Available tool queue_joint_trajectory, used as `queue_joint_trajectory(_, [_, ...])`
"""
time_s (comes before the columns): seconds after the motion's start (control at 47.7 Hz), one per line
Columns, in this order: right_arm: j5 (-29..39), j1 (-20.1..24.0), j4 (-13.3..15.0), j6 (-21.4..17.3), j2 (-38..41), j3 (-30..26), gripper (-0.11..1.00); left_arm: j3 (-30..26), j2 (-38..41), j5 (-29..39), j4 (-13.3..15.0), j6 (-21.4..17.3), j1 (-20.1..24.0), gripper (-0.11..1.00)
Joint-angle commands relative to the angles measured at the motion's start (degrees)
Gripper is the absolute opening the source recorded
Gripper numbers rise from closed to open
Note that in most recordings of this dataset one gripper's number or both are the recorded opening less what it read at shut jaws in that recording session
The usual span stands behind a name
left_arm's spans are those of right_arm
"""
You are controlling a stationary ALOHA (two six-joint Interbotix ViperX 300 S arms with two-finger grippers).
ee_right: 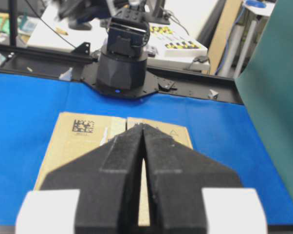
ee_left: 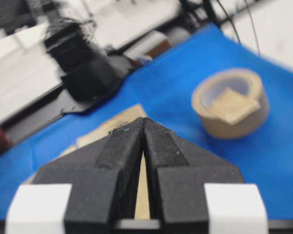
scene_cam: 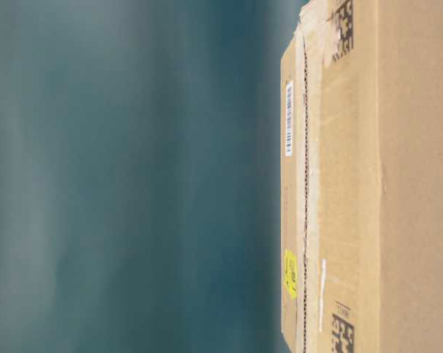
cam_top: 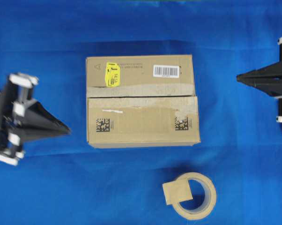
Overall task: Apply tape along the seams of the closed cardboard box to seal it securely.
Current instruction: 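Move the left gripper down to the tape strip on the tape roll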
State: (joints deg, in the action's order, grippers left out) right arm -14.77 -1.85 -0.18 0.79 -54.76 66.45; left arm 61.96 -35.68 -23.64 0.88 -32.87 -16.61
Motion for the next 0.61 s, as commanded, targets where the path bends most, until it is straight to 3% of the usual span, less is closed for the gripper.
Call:
queue_joint_trajectory(0.0, [-0.4, -0.1, 0.2, 0.2, 0.3, -2.0, 0.00, -4.4, 5.3, -0.9, 0.0, -8.8, -3.0, 0.00])
queue_joint_trajectory(0.23, [-0.2, -0.2, 0.4, 0.4, -0.2, -2.5, 0.00, -13.7, 19.2, 3.1, 0.4, -29.8, -5.3, 0.04])
queue_joint_trajectory(0.335, [0.0, -0.4, 0.4, 0.4, -0.2, -2.8, 0.00, -18.8, 25.5, 7.4, 0.6, -35.2, -5.2, 0.22])
queue_joint_trajectory(0.482, [0.1, -0.4, 0.5, 0.4, -0.4, -2.9, 0.00, -26.6, 34.3, 12.6, 0.6, -40.2, -5.4, 0.59])
queue_joint_trajectory(0.587, [0.1, -0.4, 1.1, 0.5, -0.8, -3.0, 0.00, -31.3, 38.9, 16.6, 0.5, -42.9, -5.4, 0.67])
